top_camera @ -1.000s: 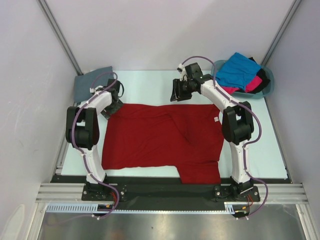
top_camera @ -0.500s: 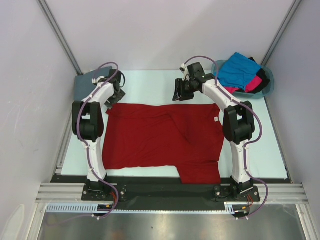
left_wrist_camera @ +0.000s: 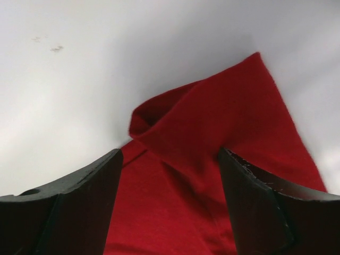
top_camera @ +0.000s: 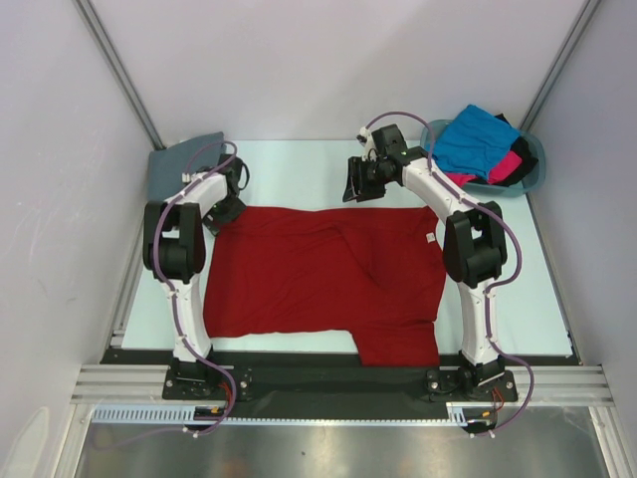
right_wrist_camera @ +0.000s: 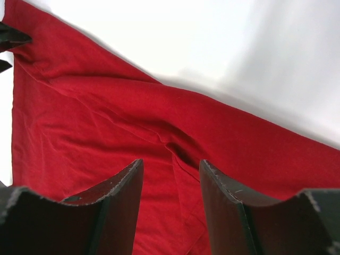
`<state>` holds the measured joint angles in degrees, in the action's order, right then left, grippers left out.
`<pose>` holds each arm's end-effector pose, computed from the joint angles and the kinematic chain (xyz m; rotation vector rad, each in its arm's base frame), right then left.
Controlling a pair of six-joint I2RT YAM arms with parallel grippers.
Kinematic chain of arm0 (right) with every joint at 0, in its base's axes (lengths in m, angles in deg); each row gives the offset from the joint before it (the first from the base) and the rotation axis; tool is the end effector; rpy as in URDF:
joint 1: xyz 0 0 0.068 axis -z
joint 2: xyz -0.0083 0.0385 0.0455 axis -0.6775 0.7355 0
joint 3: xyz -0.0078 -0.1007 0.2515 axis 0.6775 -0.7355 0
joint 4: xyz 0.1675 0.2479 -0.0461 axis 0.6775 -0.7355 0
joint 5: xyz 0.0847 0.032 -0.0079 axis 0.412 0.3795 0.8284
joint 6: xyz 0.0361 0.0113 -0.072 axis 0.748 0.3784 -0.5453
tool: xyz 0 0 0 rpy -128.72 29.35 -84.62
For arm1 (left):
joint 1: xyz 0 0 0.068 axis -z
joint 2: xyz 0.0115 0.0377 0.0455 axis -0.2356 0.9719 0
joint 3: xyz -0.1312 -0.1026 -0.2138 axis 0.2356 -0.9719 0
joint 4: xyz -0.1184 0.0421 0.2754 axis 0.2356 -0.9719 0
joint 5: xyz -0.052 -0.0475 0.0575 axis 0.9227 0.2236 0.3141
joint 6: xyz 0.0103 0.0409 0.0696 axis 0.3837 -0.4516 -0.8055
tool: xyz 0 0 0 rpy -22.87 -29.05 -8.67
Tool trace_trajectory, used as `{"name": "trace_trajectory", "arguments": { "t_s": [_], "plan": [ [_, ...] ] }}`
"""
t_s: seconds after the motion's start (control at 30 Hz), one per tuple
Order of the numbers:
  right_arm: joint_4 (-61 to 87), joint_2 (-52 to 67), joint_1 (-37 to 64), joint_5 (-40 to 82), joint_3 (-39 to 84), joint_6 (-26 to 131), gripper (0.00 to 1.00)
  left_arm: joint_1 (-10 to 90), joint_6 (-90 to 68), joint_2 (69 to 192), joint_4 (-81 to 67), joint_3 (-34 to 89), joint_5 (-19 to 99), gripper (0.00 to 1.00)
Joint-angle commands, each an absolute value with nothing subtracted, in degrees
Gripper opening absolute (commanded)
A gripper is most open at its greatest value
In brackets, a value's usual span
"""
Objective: Fold and stack the t-shirts
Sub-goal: Fold the tshirt
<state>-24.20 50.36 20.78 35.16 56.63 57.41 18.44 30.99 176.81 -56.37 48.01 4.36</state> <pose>0.4976 0.2283 0.2070 -0.3854 2.4988 0.7209 0.4723 -0.0070 0.1118 -1.1834 2.4035 0.4216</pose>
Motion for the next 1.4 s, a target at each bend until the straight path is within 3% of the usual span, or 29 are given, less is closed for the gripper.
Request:
{"name": "trace_trajectory", "arguments": {
  "t_s": [0.0, 0.57, 0.6, 0.63, 0.73, 0.87, 1.03, 1.2, 1.3, 1.37],
  "plan": [
    [-24.21, 48.74, 20.41, 36.32, 58.15, 57.57, 0.52, 17.41, 31.75, 172.44, -58.89, 45.50, 0.15, 0.78],
    [-24.74, 48.65, 20.59, 35.80, 58.32, 56.96, 0.52, 16.61, 32.80, 173.66, -61.26, 48.31, -4.78, 0.77],
    [-24.74, 48.65, 20.41, 35.80, 58.24, 57.04, 0.52, 16.61, 32.89, 173.92, -61.01, 48.40, -5.22, 0.75],
    [-24.74, 48.65, 20.50, 35.88, 58.24, 57.04, 0.52, 16.61, 32.80, 174.10, -60.83, 48.49, -5.22, 0.62],
    [-24.83, 48.74, 20.59, 35.88, 58.24, 56.96, 0.52, 16.53, 31.58, 173.93, -58.20, 48.14, -4.34, 0.46],
    [-24.92, 48.91, 20.68, 35.80, 58.41, 56.87, 0.52, 16.53, 30.52, 173.84, -55.64, 47.87, -2.32, 0.41],
    [-24.92, 49.18, 20.68, 35.88, 58.50, 56.87, 0.52, 16.53, 30.60, 174.89, -55.29, 48.57, -1.53, 0.54],
    [-25.00, 49.35, 20.85, 35.88, 58.59, 56.78, 0.52, 16.53, 30.61, 175.86, -54.59, 48.93, -1.00, 0.55],
    [-25.00, 49.53, 20.85, 35.97, 58.59, 56.78, 0.52, 16.44, 30.69, 176.12, -53.89, 48.93, -0.65, 0.46],
    [-25.09, 49.62, 20.94, 35.97, 58.68, 56.78, 0.52, 16.44, 30.69, 176.39, -53.45, 48.84, -0.39, 0.32]
  ]
}}
